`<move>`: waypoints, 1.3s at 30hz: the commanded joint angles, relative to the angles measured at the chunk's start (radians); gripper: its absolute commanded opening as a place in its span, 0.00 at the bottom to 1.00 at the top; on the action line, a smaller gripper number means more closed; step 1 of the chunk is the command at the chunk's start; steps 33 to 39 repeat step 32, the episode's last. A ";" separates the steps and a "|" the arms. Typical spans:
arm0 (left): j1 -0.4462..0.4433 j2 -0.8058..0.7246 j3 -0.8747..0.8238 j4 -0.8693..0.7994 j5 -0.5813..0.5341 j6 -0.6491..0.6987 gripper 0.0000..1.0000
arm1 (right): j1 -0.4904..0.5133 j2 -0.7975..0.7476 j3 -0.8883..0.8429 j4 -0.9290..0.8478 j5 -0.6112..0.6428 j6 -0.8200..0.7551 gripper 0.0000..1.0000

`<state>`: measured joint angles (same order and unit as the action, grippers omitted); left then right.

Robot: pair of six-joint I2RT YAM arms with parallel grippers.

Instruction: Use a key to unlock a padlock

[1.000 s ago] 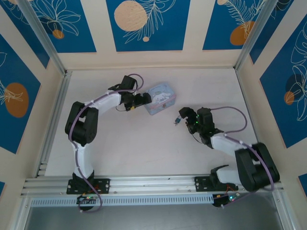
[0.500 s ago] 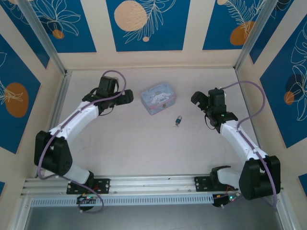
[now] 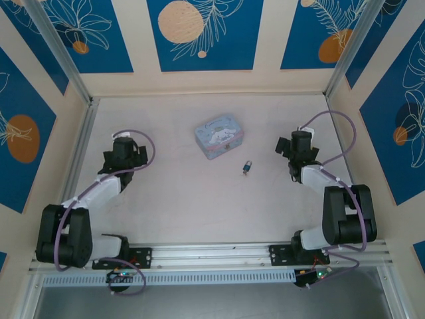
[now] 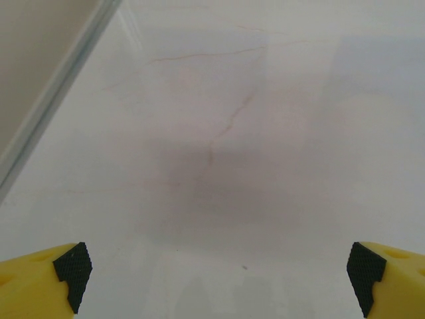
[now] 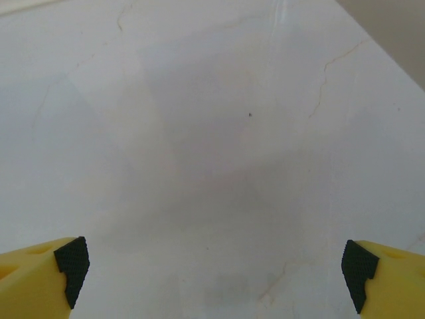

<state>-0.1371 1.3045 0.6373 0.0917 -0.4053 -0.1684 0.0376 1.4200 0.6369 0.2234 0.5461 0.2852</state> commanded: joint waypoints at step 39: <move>0.085 0.201 -0.179 0.613 0.338 0.183 1.00 | -0.022 0.103 -0.235 0.614 -0.371 -0.167 1.00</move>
